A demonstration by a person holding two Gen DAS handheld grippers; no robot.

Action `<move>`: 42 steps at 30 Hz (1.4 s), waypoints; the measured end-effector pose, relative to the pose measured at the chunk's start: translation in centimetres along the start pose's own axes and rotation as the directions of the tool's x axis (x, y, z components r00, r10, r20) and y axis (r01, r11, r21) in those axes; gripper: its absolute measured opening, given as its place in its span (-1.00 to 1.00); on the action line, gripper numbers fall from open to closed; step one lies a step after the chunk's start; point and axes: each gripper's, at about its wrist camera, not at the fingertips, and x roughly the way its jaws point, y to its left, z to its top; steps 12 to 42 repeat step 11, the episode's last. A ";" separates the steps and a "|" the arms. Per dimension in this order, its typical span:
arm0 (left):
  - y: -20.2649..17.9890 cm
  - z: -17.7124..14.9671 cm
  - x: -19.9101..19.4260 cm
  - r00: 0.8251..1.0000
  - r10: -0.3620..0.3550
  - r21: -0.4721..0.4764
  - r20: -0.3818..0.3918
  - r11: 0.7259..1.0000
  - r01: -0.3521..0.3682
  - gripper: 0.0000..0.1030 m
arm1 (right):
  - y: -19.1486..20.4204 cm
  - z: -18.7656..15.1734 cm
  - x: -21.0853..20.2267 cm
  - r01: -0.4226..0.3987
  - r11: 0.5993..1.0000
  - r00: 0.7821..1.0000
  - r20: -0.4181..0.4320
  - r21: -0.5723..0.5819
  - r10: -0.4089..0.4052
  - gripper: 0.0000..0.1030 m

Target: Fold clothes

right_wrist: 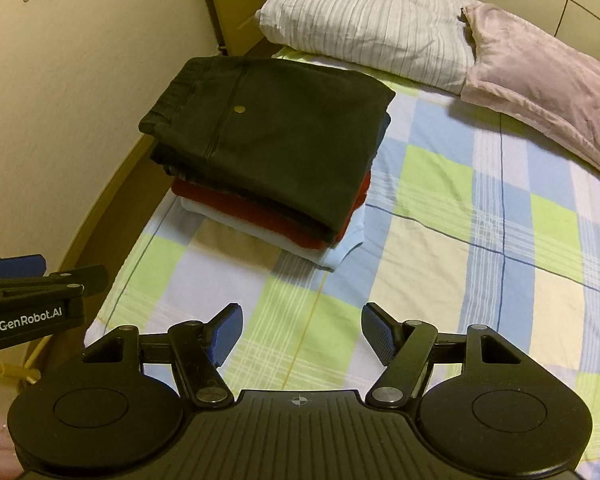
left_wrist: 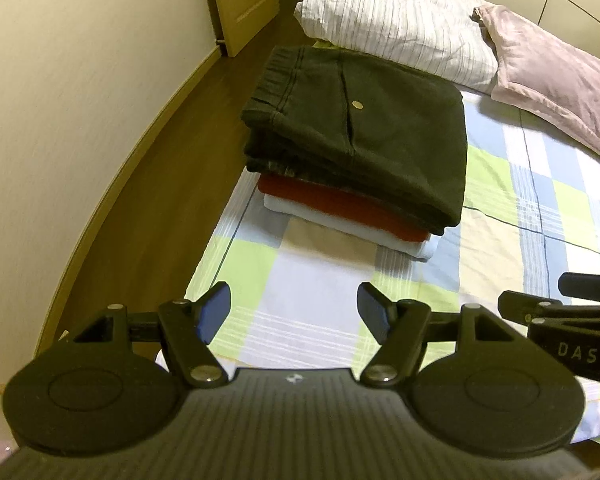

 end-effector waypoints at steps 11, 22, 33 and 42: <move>0.5 -0.6 -0.4 1.000 0.013 -0.011 0.024 1.000 -0.013 0.29 | 0.5 -0.3 0.1 -0.005 1.000 1.000 -0.011 -0.012 0.005 0.34; 0.5 -0.6 -0.4 1.000 0.013 -0.011 0.024 1.000 -0.013 0.29 | 0.5 -0.3 0.1 -0.005 1.000 1.000 -0.011 -0.012 0.005 0.34; 0.5 -0.6 -0.4 1.000 0.013 -0.011 0.024 1.000 -0.013 0.29 | 0.5 -0.3 0.1 -0.005 1.000 1.000 -0.011 -0.012 0.005 0.34; 0.5 -0.6 -0.4 1.000 0.013 -0.011 0.024 1.000 -0.013 0.29 | 0.5 -0.3 0.1 -0.005 1.000 1.000 -0.011 -0.012 0.005 0.34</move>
